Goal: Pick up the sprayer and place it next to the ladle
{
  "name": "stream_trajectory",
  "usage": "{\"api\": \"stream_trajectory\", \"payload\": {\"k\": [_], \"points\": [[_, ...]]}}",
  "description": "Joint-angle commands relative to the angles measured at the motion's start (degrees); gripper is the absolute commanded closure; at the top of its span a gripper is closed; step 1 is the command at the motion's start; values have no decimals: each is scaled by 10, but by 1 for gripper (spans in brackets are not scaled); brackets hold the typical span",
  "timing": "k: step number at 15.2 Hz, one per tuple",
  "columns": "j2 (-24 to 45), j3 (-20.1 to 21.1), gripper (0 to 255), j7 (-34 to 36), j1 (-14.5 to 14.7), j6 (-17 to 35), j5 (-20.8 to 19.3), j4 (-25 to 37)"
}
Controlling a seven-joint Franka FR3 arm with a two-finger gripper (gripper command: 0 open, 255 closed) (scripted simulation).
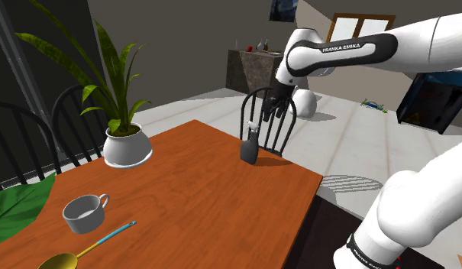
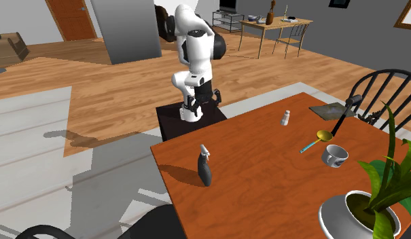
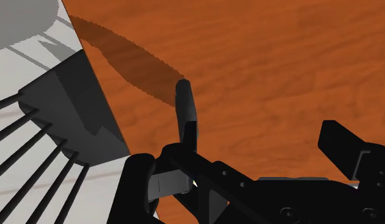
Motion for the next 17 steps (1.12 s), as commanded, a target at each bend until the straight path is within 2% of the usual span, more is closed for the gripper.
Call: {"api": "stream_trajectory", "payload": {"k": [1,10,17], "points": [[38,-8,0,-10,-2,22,2,16],[219,-32,0,-52,-13,84,30,127],[244,-30,0,-58,-13,132,39,104]]}}
